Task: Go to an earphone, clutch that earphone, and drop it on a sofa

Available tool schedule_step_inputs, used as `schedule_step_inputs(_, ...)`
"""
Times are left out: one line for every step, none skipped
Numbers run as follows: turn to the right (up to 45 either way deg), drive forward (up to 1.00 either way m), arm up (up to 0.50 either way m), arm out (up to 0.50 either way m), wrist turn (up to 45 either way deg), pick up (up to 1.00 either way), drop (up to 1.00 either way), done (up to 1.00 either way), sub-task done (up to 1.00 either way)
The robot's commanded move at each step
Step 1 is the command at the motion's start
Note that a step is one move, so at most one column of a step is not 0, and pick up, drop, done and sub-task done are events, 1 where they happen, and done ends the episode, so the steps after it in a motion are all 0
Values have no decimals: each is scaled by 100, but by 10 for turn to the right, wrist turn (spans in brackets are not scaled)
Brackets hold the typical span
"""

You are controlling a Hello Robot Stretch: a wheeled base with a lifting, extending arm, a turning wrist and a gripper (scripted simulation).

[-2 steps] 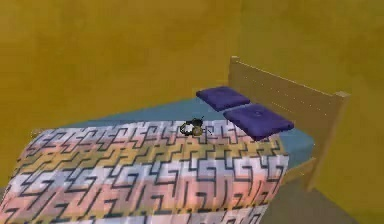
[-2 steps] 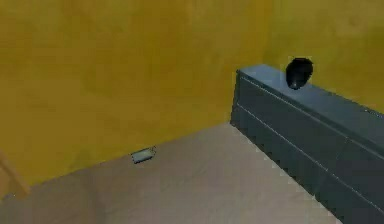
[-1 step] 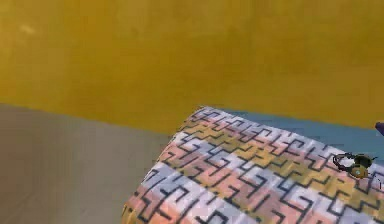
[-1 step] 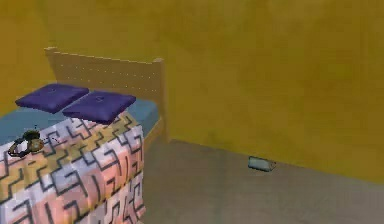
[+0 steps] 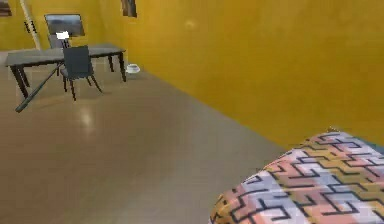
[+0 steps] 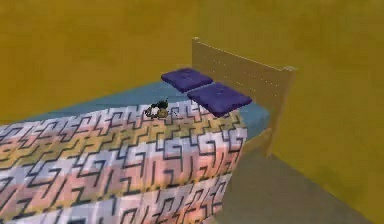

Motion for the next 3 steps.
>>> schedule_step_inputs(450,0,0,0,0,0,0,0,0)
schedule_step_inputs(450,0,0,0,0,0,0,0,0)
schedule_step_inputs(30,0,0,0,0,0,0,0,0)
